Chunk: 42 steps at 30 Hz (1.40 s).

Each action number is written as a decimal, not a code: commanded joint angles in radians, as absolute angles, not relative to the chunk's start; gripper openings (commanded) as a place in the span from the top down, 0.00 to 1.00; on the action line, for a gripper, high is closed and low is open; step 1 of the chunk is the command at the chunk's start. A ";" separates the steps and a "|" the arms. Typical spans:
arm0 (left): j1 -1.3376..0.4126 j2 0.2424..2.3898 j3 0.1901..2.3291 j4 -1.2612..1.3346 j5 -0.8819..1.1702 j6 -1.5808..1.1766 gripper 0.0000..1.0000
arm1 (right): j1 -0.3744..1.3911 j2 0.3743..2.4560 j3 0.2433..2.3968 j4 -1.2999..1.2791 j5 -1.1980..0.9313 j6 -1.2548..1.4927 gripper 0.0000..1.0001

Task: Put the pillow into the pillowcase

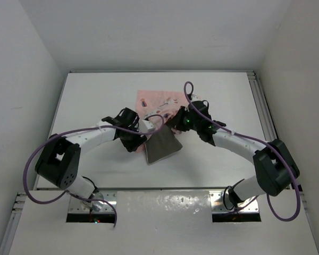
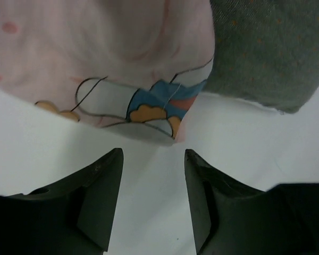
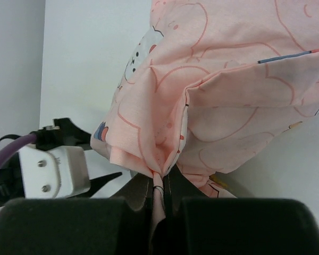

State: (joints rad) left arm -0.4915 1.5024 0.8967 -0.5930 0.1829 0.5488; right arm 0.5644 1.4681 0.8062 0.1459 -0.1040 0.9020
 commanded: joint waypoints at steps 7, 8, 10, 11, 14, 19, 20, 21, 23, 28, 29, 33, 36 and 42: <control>-0.495 1.542 0.870 -0.471 0.351 0.540 0.53 | 0.542 1.408 0.819 0.252 -0.074 0.928 1.00; -0.495 1.542 0.861 -0.463 0.360 0.537 0.53 | 0.541 1.411 0.819 0.252 -0.075 0.927 1.00; -0.505 1.549 0.858 -0.439 0.368 0.523 0.54 | 0.538 1.413 0.822 0.249 -0.075 0.928 1.00; -0.523 1.554 0.857 -0.434 0.373 0.519 0.54 | 0.537 1.413 0.822 0.247 -0.075 0.927 1.00; -0.555 1.586 0.842 -0.396 0.348 0.488 0.55 | 0.532 1.410 0.819 0.239 -0.071 0.928 1.00; -0.557 1.661 0.842 -0.342 0.217 0.456 0.76 | 0.529 1.404 0.816 0.235 -0.074 0.930 1.00; -0.557 1.661 0.844 -0.327 0.207 0.445 0.93 | 0.528 1.404 0.813 0.232 -0.074 0.928 1.00; -0.555 1.660 0.851 -0.324 0.201 0.440 1.00 | 0.529 1.402 0.811 0.230 -0.074 0.928 1.00; -0.555 1.657 0.868 -0.339 0.209 0.434 1.00 | 0.528 1.399 0.807 0.221 -0.074 0.928 1.00; -0.551 1.585 0.957 -0.461 0.262 0.462 1.00 | 0.496 1.396 0.813 0.181 -0.098 0.928 1.00; -0.549 1.559 0.972 -0.518 0.261 0.478 1.00 | 0.474 1.391 0.816 0.169 -0.115 0.931 1.00; -0.503 1.434 1.139 -0.742 0.293 0.523 1.00 | 0.393 1.348 0.842 0.126 -0.187 0.925 1.00; -0.459 1.422 1.377 -0.948 0.340 0.552 1.00 | 0.316 1.330 0.942 0.007 -0.250 0.865 1.00; -0.422 1.471 1.875 -1.158 0.368 0.532 1.00 | 0.189 1.368 1.187 -0.274 -0.314 0.761 1.00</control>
State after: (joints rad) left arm -0.4408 1.4914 1.6741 -0.9985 0.3363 0.5228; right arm 0.2451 1.3960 1.0534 -0.2020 -0.2783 0.8345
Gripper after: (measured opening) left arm 0.009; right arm 0.038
